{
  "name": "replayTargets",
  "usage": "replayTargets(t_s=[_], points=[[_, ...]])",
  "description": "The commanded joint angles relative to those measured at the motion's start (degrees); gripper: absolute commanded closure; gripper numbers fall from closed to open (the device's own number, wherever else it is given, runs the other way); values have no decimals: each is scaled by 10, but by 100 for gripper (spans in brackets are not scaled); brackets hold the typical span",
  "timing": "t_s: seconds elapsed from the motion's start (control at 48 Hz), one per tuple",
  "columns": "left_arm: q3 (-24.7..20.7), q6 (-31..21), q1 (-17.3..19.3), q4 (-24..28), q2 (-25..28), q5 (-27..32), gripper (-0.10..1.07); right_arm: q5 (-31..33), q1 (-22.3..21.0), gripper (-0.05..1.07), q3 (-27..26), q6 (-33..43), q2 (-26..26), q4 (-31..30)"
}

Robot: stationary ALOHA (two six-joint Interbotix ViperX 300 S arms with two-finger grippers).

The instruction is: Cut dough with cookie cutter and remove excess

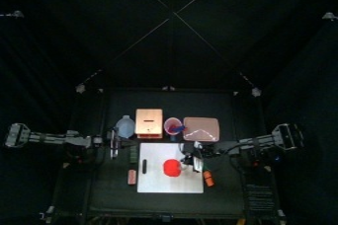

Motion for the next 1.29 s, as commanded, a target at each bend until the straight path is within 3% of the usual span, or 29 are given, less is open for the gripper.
replayTargets(t_s=[0.0, 0.188, 0.354, 1.271], points=[[-5, 1, 1, -1, 0, -3, 96, 17, 3, 61, -55, 0, 32, -4], [1, -2, -3, -1, 1, -1, 96, 95, 4, 61, -138, 1, 101, -69], [7, -2, -5, -1, 1, -1, 96, 106, 6, 61, -181, 2, 138, -108], [14, -2, -5, -6, 1, 0, 96, 100, 24, 61, -193, 1, 173, -127]])
